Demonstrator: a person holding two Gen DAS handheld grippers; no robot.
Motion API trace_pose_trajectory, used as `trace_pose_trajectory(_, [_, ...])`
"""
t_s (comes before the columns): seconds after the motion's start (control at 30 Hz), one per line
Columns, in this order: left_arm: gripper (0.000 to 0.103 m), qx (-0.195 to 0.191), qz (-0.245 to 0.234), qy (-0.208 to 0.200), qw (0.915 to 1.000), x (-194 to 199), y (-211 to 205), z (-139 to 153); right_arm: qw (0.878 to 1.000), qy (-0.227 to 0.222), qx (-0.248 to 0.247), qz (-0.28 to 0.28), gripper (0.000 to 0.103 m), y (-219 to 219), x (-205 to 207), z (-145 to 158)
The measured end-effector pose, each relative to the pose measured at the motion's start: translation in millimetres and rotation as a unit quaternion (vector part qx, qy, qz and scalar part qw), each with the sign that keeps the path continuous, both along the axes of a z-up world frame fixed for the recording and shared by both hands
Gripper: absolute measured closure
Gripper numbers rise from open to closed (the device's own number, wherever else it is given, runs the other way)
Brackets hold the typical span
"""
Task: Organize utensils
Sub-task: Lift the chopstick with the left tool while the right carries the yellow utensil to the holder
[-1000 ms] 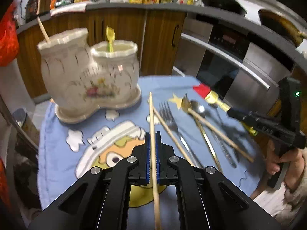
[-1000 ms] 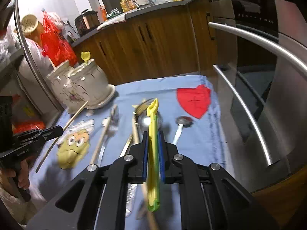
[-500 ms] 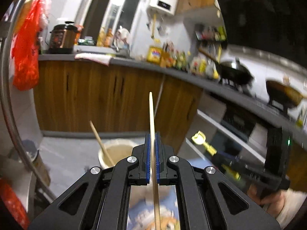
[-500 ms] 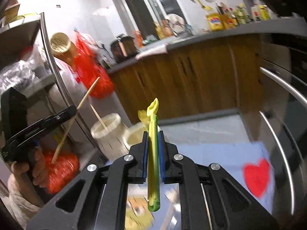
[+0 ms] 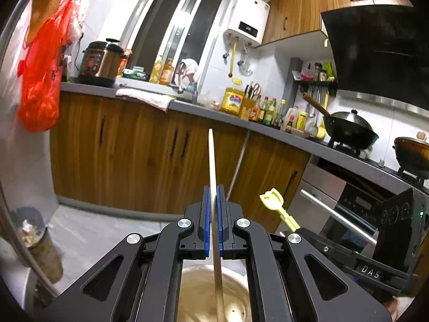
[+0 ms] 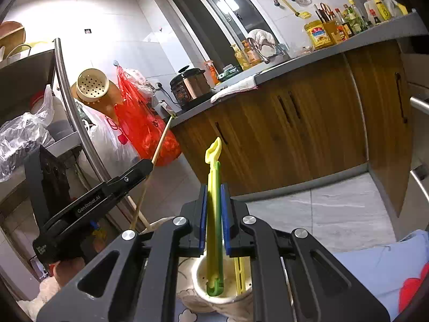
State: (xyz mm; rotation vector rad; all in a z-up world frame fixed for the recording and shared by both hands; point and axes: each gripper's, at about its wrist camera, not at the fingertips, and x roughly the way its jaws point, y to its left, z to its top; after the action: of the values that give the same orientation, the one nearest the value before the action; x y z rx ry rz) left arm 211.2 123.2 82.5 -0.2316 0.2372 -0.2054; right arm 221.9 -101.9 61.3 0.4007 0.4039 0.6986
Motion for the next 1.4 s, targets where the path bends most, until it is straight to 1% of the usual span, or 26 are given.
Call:
trace_pose_trajectory(0.1, [0.098, 0.008, 0.008, -0.009, 0.9999, 2, -1, -10, 1.0, 0.007, 0.019, 0.005, 0.093, 0, 9, -8])
trace_pose_trajectory(0.2, [0.098, 0.008, 0.003, -0.013, 0.9999, 2, -1, -17, 0.999, 0.02, 0.041, 0.011, 0.093, -3, 17, -15])
trace_pose_trajectory(0.33, [0.098, 0.029, -0.007, -0.01, 0.9995, -1, -6, -22, 0.998, 0.027, 0.049, 0.018, 0.093, -1, 22, -21])
trace_pose_trajectory(0.47, [0.098, 0.038, -0.02, 0.001, 0.9991, -8, -7, -28, 0.998, 0.028, 0.045, 0.022, 0.093, 2, 20, -24])
trace_pose_trajectory(0.57, [0.098, 0.038, -0.033, 0.019, 0.9985, -12, -4, -34, 0.998, 0.029, 0.043, 0.025, 0.093, 5, 20, -28])
trace_pose_trajectory(0.67, [0.098, 0.043, -0.04, 0.023, 0.998, -19, -2, -37, 0.998, 0.032, 0.038, 0.028, 0.093, 9, 20, -32])
trace_pose_trajectory(0.8, [0.098, 0.048, -0.046, 0.032, 0.9973, -22, 0, -41, 0.999, 0.02, 0.028, 0.029, 0.093, 13, 14, -32])
trace_pose_trajectory(0.93, [0.098, 0.046, -0.051, 0.034, 0.9971, -23, 3, -43, 0.999, 0.018, 0.017, 0.031, 0.093, 17, 10, -37])
trace_pose_trajectory(1.03, [0.098, 0.045, -0.052, 0.034, 0.997, -24, 3, -44, 0.999, 0.027, 0.014, 0.032, 0.093, 17, 12, -43])
trace_pose_trajectory(1.1, [0.098, 0.046, -0.052, 0.034, 0.997, -25, 4, -44, 0.999, 0.026, 0.016, 0.034, 0.093, 16, 13, -44])
trace_pose_trajectory(1.17, [0.098, 0.045, -0.05, 0.035, 0.9971, -25, 3, -44, 0.998, 0.031, 0.028, 0.04, 0.093, 14, 15, -45])
trace_pose_trajectory(1.23, [0.098, 0.043, -0.05, 0.036, 0.9972, -25, 4, -44, 0.998, 0.027, 0.03, 0.04, 0.093, 15, 15, -46])
trace_pose_trajectory(1.4, [0.098, 0.046, -0.052, 0.036, 0.9969, -25, 3, -44, 0.999, 0.0, 0.02, 0.035, 0.093, 18, 12, -46])
